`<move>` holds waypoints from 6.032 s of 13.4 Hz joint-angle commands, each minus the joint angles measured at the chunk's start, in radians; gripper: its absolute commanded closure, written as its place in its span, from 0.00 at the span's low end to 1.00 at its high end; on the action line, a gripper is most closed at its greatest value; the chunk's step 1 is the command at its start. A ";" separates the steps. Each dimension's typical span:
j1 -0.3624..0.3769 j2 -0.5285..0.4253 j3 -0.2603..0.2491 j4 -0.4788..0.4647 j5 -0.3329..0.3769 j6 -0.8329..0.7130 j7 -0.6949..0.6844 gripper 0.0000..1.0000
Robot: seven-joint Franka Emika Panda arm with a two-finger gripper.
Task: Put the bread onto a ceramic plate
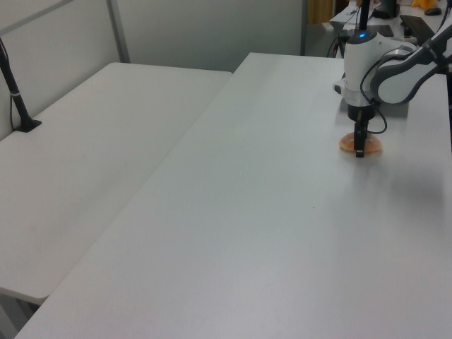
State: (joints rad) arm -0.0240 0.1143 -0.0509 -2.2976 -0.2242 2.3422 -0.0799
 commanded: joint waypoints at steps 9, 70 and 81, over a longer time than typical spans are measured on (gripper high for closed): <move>-0.017 -0.042 0.000 -0.002 -0.009 -0.010 -0.001 0.74; -0.269 -0.103 -0.079 0.647 0.239 -0.600 -0.302 0.00; -0.020 -0.173 0.155 0.734 0.339 -0.779 0.261 0.00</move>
State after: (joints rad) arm -0.0620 -0.0522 0.0448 -1.5555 0.1010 1.5773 0.1300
